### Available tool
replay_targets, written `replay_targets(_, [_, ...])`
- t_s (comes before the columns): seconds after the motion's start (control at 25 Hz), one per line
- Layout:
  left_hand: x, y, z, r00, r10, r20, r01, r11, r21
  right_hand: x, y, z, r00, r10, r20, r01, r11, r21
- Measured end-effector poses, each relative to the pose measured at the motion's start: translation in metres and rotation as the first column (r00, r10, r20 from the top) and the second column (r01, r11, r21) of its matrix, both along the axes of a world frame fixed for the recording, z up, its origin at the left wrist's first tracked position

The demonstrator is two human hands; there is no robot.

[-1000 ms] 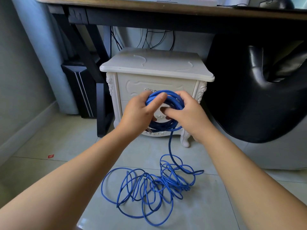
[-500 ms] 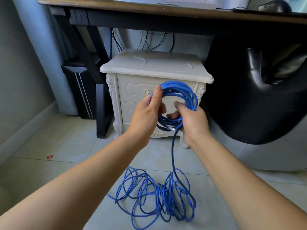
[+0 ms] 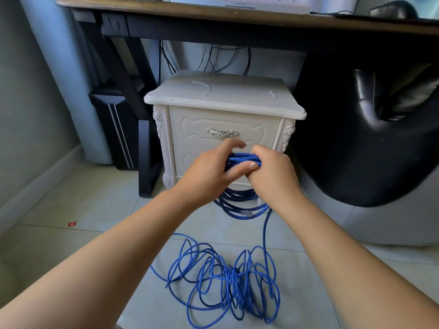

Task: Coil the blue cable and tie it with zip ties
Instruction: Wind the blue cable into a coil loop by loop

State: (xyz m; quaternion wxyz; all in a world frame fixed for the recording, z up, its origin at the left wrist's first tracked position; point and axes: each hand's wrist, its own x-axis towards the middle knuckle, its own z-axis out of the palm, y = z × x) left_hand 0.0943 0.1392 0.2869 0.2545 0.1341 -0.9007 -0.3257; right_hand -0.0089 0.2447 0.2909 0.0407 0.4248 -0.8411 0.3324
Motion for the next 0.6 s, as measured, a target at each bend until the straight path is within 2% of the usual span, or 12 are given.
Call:
replay_targets(0.08, [-0.001,-0.001,-0.001,0.999,0.028,0.042,-0.03,0.998,0.052,-0.002,-0.002,-0.001,0.99,-0.006,0.143,0.013,0.999,-0.046])
replay_targets(0.2, [-0.001,-0.002,0.001,0.998,0.049,0.026,-0.052,0.984,0.172,-0.002,-0.004,0.003,0.922,0.038,0.385,0.009,0.993,-0.12])
replay_targets(0.28, [0.0,-0.003,0.003,1.0,0.021,0.019,-0.024,0.971,0.237,-0.005,-0.004,0.005,0.914,0.044,0.403,-0.004,0.995,-0.1])
replay_targets(0.36, [0.003,-0.006,0.005,0.994,-0.085,0.068,0.062,0.954,0.294,-0.007,-0.004,0.003,0.927,0.028,0.374,-0.008,0.999,-0.054])
replay_targets(0.48, [0.008,-0.01,0.005,0.974,-0.166,0.156,0.116,0.951,0.287,-0.008,-0.004,0.001,0.917,0.023,0.399,-0.02,1.0,-0.012])
replay_targets(0.56, [0.009,-0.013,0.004,0.983,-0.143,0.116,0.106,0.955,0.279,-0.008,-0.002,0.005,0.863,0.077,0.499,-0.057,0.997,-0.055])
replay_targets(0.6, [0.008,-0.015,0.004,0.988,-0.126,0.087,0.096,0.952,0.291,-0.008,0.0,0.007,0.806,0.126,0.578,-0.08,0.991,-0.105])
